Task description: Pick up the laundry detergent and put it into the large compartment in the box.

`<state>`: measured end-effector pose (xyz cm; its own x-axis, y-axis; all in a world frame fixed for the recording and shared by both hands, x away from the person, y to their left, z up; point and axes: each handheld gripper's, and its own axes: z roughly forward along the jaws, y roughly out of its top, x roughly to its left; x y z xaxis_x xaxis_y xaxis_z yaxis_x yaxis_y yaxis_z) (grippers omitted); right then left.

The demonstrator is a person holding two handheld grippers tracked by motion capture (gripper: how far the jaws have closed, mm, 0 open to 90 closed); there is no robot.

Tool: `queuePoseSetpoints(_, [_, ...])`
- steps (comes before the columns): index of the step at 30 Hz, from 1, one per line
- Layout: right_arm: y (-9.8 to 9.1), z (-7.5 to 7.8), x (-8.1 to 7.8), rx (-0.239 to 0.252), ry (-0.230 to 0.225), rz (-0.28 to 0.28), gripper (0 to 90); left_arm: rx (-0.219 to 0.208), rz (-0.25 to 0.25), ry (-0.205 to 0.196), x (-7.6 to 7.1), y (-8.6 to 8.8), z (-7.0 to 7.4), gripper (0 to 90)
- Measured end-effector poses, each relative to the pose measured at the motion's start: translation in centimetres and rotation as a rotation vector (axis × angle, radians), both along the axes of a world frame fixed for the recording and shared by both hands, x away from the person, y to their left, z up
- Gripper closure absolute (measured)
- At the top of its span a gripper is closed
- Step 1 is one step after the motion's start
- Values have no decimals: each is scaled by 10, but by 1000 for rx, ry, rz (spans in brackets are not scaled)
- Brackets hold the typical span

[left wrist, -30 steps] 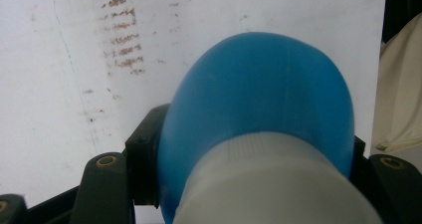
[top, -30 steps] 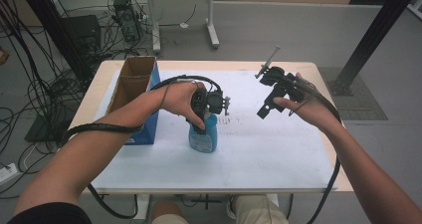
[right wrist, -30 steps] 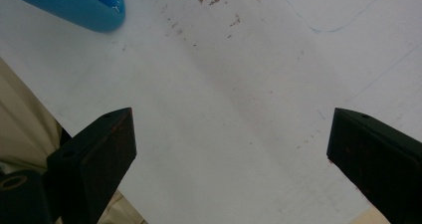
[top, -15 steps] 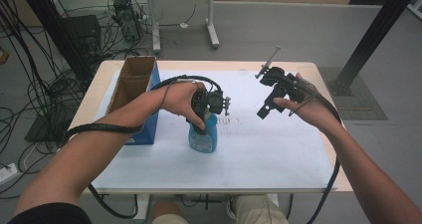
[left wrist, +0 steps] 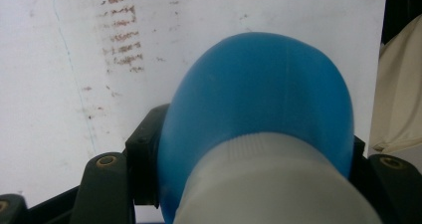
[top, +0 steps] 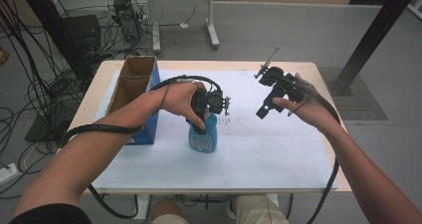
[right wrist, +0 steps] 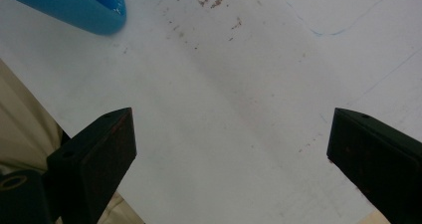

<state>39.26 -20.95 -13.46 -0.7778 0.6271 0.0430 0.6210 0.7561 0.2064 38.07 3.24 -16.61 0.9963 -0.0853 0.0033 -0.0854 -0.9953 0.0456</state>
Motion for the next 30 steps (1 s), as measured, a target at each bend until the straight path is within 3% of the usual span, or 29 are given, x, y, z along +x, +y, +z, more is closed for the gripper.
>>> queuePoseSetpoints(30, [-5, -1, -2, 12, -7, -4, 52, 13, 36, 3, -1, -3, 0, 363])
